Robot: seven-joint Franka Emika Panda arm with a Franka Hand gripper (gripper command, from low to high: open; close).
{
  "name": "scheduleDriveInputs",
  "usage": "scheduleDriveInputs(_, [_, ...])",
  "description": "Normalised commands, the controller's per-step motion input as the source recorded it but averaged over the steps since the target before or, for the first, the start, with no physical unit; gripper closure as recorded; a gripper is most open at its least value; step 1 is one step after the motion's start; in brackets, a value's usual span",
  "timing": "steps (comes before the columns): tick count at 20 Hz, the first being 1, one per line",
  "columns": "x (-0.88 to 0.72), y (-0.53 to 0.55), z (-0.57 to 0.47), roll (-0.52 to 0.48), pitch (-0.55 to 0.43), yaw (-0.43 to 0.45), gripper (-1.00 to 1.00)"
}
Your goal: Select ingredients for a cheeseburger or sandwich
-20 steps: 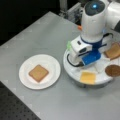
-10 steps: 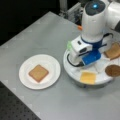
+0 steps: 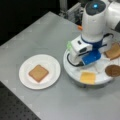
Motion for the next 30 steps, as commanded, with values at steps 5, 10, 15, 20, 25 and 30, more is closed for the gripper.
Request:
scheduleDriveInputs(5, [0.02, 0.24, -0.31, 0.036, -0.092, -0.321, -1.0])
scheduleDriveInputs(10, [0.03, 0.28, -0.31, 0.028, -0.086, -0.228, -1.0])
scheduleDriveInputs(15, [0.04, 0.28, -0.3, 0.028, -0.079, -0.165, -1.0])
scheduleDriveInputs(20, [0.03, 0.28, -0.24, 0.026, -0.051, -0.167, -1.0])
scheduleDriveInputs(25, [0.0, 0.31, -0.12, 0.026, -0.014, -0.195, -1.0])
scheduleDriveInputs(30, [-0.02, 0.33, -0.03, 0.031, -0.002, -0.204, -1.0])
